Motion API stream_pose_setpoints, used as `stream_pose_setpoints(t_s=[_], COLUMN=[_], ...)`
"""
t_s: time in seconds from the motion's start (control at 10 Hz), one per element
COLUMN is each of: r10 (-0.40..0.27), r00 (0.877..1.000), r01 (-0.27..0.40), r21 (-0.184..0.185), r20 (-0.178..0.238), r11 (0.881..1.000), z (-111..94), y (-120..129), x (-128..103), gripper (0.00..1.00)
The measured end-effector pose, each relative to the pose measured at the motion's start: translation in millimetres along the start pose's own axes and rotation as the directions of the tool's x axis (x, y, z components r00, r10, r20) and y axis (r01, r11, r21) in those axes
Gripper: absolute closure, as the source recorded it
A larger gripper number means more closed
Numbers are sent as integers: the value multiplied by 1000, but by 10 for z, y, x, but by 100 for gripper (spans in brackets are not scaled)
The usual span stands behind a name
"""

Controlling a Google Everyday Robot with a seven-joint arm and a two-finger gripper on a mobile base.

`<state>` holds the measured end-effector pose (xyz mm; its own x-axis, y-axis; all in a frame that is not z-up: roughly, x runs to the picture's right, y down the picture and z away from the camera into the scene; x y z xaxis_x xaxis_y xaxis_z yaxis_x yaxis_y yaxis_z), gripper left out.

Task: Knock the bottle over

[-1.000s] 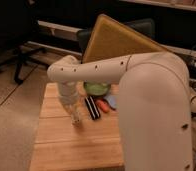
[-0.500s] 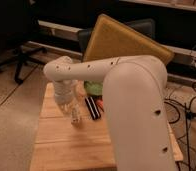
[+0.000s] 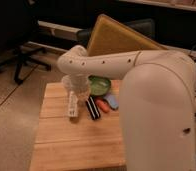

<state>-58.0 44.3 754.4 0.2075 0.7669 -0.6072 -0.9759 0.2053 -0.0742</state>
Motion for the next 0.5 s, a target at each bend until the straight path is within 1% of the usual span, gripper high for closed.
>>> stream_pose_setpoints(t_s=[0.1,0.3,0.5], r10=[13,6,10], r00=[1000,1000,1000], r01=[-13,-6,-10], r21=[6,-6,-3], r20=[9,11,10], r11=[1000,1000,1000], z=[-31,-25,-26], y=[-72,1,-28], x=[1,-3,0], gripper=[95,95,95])
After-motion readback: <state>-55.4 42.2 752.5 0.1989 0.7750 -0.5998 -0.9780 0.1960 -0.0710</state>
